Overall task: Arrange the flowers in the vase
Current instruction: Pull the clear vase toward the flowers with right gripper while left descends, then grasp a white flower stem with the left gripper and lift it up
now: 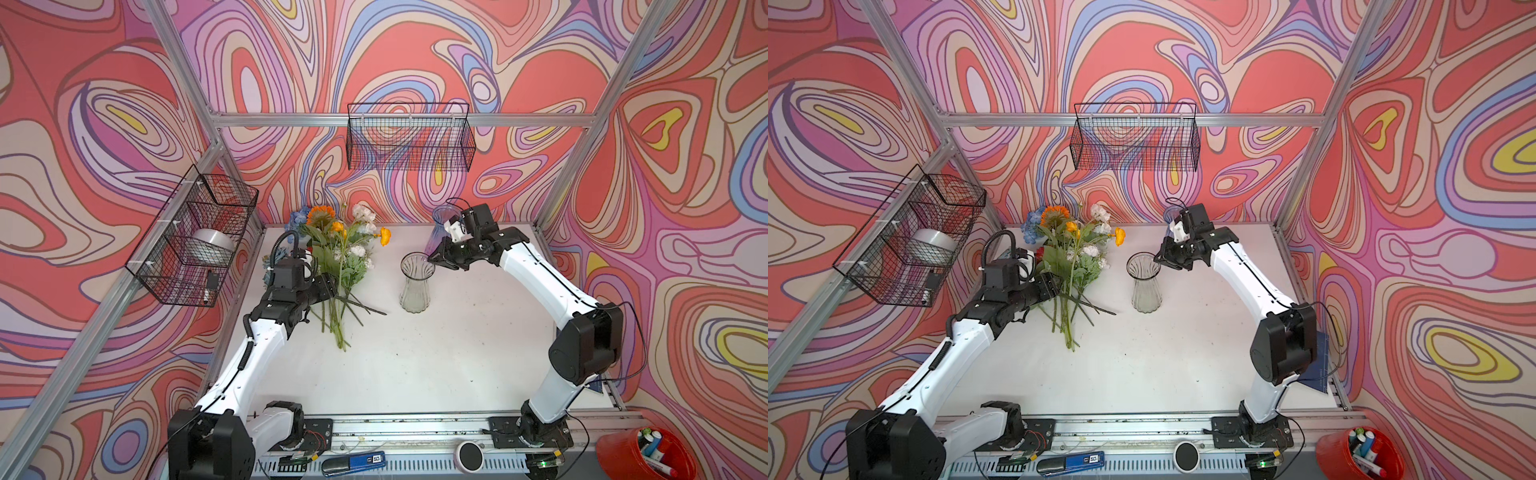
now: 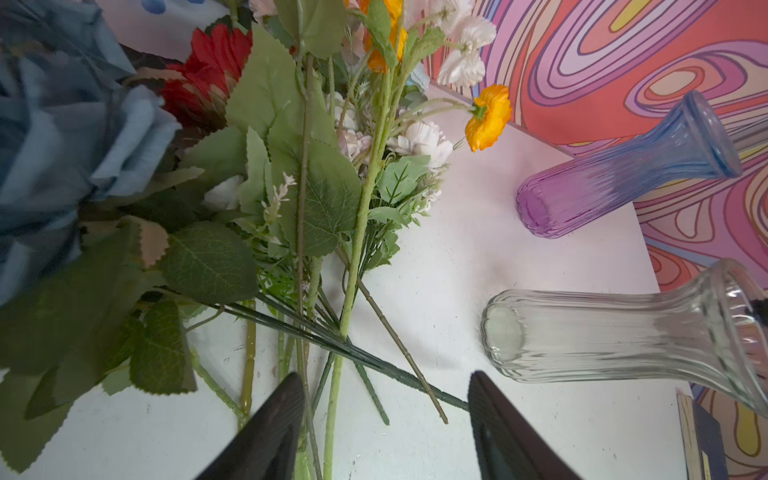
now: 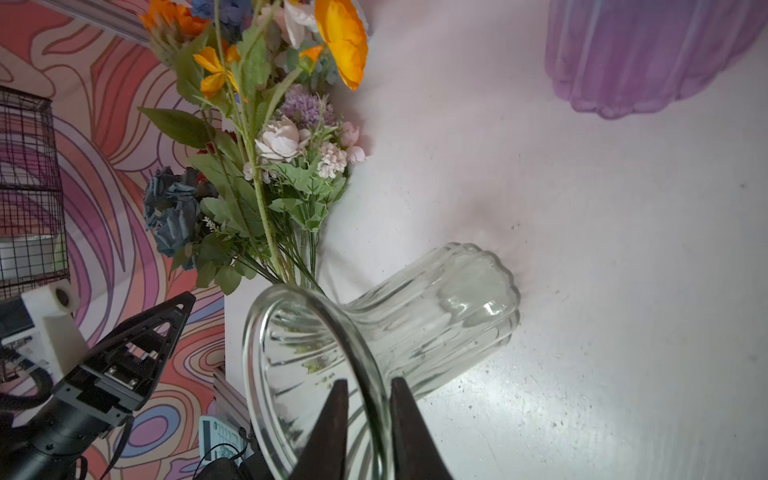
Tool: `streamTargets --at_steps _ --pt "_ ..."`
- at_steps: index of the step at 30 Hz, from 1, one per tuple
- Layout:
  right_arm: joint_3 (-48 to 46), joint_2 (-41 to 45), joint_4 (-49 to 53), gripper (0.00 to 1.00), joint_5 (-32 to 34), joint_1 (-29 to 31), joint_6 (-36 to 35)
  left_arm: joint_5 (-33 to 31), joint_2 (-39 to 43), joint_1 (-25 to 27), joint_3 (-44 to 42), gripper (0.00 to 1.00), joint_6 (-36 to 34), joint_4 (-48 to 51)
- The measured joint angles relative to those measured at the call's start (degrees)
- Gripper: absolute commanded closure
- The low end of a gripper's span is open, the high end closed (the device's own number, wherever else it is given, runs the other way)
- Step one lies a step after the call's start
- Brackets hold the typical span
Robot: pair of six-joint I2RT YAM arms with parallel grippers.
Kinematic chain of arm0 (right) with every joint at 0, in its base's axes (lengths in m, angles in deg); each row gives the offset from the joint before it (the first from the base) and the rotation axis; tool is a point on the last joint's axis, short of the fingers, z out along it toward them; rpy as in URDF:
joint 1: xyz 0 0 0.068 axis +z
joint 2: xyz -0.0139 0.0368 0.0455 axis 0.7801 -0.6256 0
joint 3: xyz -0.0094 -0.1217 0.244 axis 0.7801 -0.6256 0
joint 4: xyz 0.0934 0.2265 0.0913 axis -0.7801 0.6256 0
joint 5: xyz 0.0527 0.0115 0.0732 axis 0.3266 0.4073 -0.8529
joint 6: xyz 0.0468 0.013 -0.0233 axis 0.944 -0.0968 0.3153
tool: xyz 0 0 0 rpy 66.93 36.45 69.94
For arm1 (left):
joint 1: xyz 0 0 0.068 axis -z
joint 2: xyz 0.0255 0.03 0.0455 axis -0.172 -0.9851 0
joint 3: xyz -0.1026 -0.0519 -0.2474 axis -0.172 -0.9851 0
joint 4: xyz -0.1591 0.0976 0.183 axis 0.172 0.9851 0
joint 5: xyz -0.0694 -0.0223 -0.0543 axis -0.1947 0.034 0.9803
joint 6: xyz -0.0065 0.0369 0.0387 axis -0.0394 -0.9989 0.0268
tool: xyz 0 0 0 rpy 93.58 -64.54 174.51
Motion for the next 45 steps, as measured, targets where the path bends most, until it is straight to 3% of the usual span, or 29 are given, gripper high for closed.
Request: streamTargets --at_steps 8,14,19,26,38,45 --pt "0.6 0.1 -1.5 0.58 0.0 0.0 -0.1 1.4 -6.9 0.7 4.7 0.44 -2.6 2.6" --pt "4.7 1.2 0.8 0.51 3.8 -0.5 -3.1 -1.2 -12.0 5.1 9.2 0.54 -5.4 5.3" --pt "4.3 4.1 1.0 0.35 6.8 -3.1 -4.9 -7.0 -18.4 7.3 13.8 0.67 -6.8 8.9" --pt "0.6 5.9 0.7 0.02 11.4 -5.5 -5.7 -13.9 -24.3 7.4 17.0 0.67 -6.8 12.8" --pt "-6.2 7.2 -3.9 0.02 22.4 -5.4 -5.6 -15.8 -29.7 9.0 17.1 0.77 -6.8 13.0" --pt "-8.0 8.6 -5.7 0.02 25.4 -5.9 -5.7 -16.8 -31.7 9.0 17.2 0.94 -6.8 12.5"
